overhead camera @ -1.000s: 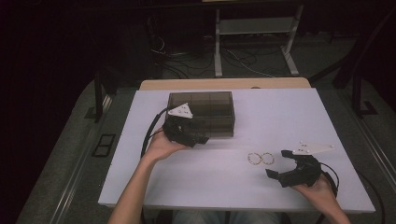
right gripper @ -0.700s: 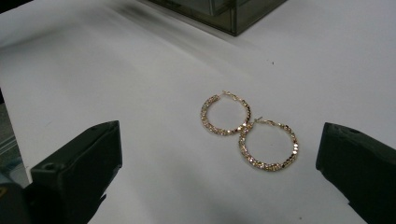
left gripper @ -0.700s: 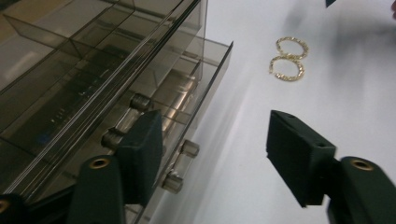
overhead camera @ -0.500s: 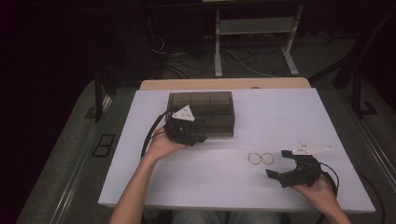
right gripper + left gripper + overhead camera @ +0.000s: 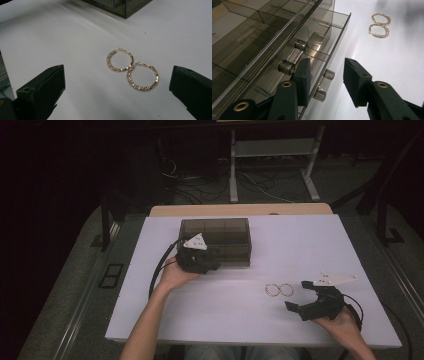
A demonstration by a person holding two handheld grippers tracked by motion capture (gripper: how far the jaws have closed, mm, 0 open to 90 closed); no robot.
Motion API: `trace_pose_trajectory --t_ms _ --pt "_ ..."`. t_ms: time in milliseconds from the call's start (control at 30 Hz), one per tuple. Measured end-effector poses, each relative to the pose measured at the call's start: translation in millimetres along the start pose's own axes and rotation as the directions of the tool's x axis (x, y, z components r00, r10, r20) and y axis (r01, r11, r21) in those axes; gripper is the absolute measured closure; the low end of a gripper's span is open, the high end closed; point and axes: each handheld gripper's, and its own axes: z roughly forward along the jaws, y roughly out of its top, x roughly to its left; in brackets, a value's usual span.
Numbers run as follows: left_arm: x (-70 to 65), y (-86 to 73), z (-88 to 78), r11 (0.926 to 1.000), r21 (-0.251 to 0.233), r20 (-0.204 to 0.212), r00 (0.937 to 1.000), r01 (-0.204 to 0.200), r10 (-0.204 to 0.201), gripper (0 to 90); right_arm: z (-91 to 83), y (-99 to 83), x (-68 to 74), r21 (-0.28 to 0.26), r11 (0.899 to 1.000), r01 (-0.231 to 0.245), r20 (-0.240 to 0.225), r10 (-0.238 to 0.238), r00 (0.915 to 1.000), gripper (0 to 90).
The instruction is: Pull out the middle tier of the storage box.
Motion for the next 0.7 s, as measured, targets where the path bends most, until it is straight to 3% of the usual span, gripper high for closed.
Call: trace_pose_trajectory --t_ms 267,700 --pt "4.6 -4.5 1.5 0.9999 -0.006 0.014 0.9998 0.011 -0.011 65.9 -0.1 0.0 0.4 0.005 1.0 -0.006 -0.002 0.006 1.0 0.0" --pt "7.4 -6.3 1.8 0.9996 -0.019 0.002 0.9998 0.019 -0.019 75.4 0.1 -0.1 0.4 0.007 1.0 -0.005 -0.003 0.005 1.0 0.0"
